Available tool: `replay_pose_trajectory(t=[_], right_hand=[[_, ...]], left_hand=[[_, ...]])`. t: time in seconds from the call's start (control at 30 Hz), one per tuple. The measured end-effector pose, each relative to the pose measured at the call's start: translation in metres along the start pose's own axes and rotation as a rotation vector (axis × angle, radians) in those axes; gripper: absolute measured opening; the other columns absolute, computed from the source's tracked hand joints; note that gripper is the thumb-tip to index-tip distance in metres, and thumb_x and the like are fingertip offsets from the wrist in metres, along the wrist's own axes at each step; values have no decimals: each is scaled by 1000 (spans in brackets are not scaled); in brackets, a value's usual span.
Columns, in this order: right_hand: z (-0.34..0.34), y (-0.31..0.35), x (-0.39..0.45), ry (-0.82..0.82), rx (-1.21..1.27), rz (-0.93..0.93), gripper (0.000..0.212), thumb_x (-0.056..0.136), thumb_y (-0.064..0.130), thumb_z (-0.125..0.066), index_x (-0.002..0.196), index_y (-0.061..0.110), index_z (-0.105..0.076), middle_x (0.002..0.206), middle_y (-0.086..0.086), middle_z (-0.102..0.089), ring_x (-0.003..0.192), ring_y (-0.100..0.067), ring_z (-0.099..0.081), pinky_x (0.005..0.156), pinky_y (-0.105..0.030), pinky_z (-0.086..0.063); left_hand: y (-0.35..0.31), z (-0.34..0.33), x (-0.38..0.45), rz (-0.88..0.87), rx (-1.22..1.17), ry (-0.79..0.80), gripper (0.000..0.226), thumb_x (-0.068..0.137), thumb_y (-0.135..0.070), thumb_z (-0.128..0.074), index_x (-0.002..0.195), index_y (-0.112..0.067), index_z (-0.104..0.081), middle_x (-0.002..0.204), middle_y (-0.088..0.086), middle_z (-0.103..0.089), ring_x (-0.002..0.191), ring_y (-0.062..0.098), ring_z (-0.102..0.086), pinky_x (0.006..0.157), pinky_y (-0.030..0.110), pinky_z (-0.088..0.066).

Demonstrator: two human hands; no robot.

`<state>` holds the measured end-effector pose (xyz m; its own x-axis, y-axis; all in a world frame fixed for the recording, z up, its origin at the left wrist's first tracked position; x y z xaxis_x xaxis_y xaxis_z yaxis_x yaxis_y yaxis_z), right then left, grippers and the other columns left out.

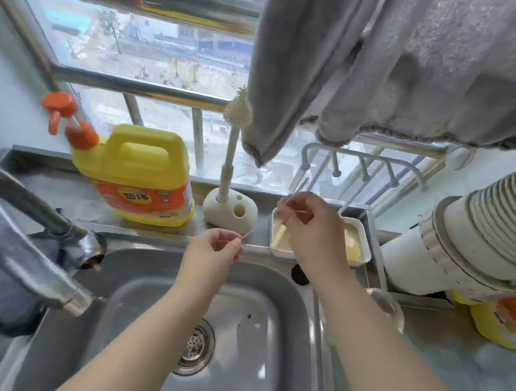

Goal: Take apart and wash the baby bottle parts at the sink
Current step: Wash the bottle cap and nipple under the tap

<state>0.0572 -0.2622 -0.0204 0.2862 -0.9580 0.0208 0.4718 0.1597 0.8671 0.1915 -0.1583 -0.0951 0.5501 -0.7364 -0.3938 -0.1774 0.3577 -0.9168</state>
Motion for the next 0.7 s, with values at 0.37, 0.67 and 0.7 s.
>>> replay_pose_trajectory(t=[0.37, 0.67, 0.7], right_hand=[[-40, 27, 47, -77, -88, 224, 8, 89, 7, -60, 89, 8, -68, 81, 4, -68, 79, -7, -60, 72, -6, -41], [-48, 37, 60, 1, -183, 254, 12, 92, 7, -57, 95, 7, -69, 86, -4, -71, 84, -18, -65, 80, -28, -49], [-51, 34, 60, 14, -190, 242, 12, 92, 7, -57, 95, 8, -68, 86, -3, -71, 84, -19, -65, 81, -29, -49]], left_hand=[[27, 52, -3, 51, -7, -83, 17, 89, -2, -60, 77, -14, -66, 68, 0, -67, 65, 12, -60, 64, 27, -49], [24, 51, -1, 38, -10, -40, 15, 89, -3, -61, 79, -14, -66, 71, 1, -68, 68, 14, -61, 70, 28, -50], [25, 51, -1, 42, -9, -38, 15, 89, -3, -61, 79, -14, -66, 70, 0, -68, 68, 14, -61, 70, 28, -50]])
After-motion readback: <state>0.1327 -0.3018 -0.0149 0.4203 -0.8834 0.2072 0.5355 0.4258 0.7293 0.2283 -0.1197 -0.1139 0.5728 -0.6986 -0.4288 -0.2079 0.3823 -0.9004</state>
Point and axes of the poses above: each hand's wrist, its own x-axis towards the middle knuckle, its own z-axis out of the back of the hand, y = z × x, the point moved 7 cm from there along x, towards the middle knuckle
